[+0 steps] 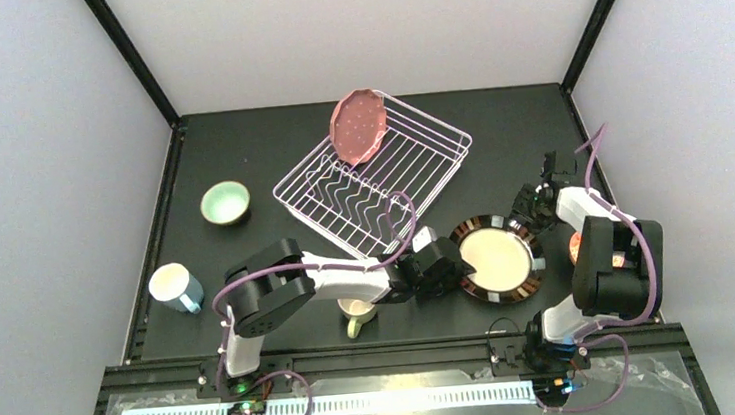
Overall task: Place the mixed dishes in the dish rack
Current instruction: Grab the plate from the center of the board.
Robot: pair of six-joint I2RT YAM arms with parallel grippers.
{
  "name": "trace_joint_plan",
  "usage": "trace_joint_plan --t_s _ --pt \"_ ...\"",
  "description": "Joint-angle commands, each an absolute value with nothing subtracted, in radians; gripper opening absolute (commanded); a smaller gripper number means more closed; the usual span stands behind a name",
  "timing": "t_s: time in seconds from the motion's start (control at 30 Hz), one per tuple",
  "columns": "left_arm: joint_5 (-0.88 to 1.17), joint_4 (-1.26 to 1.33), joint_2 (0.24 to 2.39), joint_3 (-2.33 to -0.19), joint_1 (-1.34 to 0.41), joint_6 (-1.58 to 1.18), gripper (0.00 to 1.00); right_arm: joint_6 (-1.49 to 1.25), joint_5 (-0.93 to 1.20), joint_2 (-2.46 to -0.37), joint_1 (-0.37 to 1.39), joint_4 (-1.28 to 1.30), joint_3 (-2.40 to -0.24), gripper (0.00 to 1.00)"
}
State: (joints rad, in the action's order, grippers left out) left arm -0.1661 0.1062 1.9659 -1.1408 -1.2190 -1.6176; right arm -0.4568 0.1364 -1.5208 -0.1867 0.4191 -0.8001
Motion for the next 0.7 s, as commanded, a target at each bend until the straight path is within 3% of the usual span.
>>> trace_joint_plan --t_s 0.0,0.2,0.4,0.67 --pt "-0.172 0.184 1.994 -1.152 -1.219 -1.633 0.88 -0.459 0.172 -1.505 -0.187 0.470 -0.761 0.86" --pt "-0.174 0.211 1.997 -1.153 -1.218 -1.632 0.82 -0.456 0.181 -1.506 -0.187 0.469 -0.765 0.85" --pt "-0.173 0.248 2.004 -1.155 -1.219 -1.624 0.66 -0.457 0.208 -1.503 -0.187 0.462 -0.757 0.84" --pt "-0.167 0.265 2.017 -1.163 -1.220 -1.629 0.58 -0.449 0.230 -1.484 -0.187 0.453 -0.724 0.83"
